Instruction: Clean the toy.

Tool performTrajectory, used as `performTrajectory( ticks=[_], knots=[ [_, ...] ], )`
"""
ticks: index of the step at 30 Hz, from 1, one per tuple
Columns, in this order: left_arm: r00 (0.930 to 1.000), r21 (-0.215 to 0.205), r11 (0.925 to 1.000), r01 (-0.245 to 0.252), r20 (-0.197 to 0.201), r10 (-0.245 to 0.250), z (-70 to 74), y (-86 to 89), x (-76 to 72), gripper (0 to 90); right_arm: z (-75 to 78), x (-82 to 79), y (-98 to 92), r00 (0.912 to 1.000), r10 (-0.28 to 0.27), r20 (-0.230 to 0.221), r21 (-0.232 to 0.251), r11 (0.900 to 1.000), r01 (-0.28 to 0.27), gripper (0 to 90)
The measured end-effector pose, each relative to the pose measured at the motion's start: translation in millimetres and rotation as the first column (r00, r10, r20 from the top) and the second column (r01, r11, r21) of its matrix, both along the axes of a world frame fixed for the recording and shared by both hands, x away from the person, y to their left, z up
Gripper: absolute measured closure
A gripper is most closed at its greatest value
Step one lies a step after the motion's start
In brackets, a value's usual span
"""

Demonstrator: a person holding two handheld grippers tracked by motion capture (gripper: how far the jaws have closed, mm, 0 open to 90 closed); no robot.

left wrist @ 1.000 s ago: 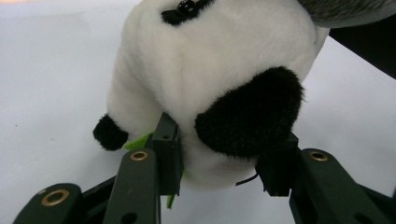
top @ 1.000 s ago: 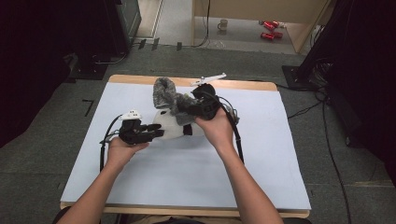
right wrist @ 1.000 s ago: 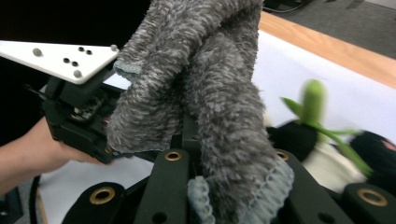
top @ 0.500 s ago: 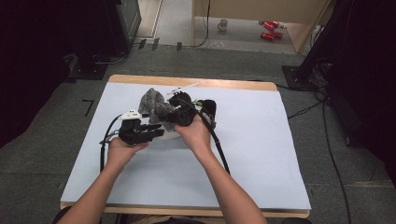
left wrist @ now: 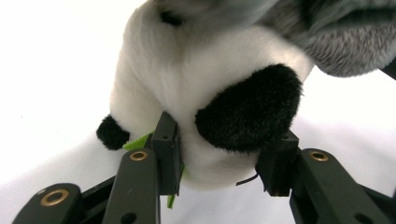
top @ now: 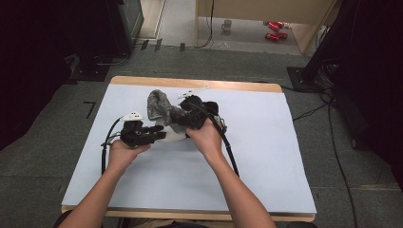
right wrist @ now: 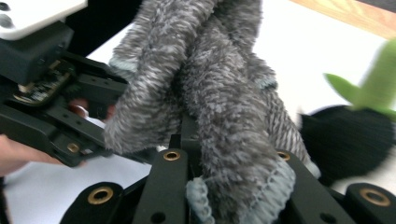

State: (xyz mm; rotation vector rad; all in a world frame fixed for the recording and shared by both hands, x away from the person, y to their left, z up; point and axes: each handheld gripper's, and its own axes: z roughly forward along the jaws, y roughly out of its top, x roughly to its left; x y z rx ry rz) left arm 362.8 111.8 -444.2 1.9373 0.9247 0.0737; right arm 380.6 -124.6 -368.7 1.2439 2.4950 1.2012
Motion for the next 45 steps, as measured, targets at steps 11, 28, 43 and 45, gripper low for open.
performTrajectory(
  ticks=[11,28,43,45],
  knots=[
    [1.0,-0.019,0.9998,0.004,0.004,-0.004,-0.9,1.7,0.6,57.5,-0.2,3.2,-42.6,0.9972,-0.074,-0.011,-0.049,0.996,0.073,78.2],
    [0.9999,-0.039,0.9992,0.003,-0.01,-0.003,-1.5,4.7,3.3,57.6,15.2,0.3,-97.3,0.9856,-0.166,0.033,-0.076,0.983,0.168,78.2],
    [0.9914,-0.1,0.9949,-0.001,-0.131,-0.012,12.4,10.0,0.9,61.3,45.7,-11.5,-124.0,0.9743,-0.215,0.065,-0.014,0.976,0.217,78.8],
    [0.9887,-0.11,0.9939,-0.004,-0.149,-0.013,14.8,11.1,-0.1,61.4,52.5,-15.0,-119.8,0.9775,-0.199,0.07,0.005,0.98,0.199,78.9]
  ],
)
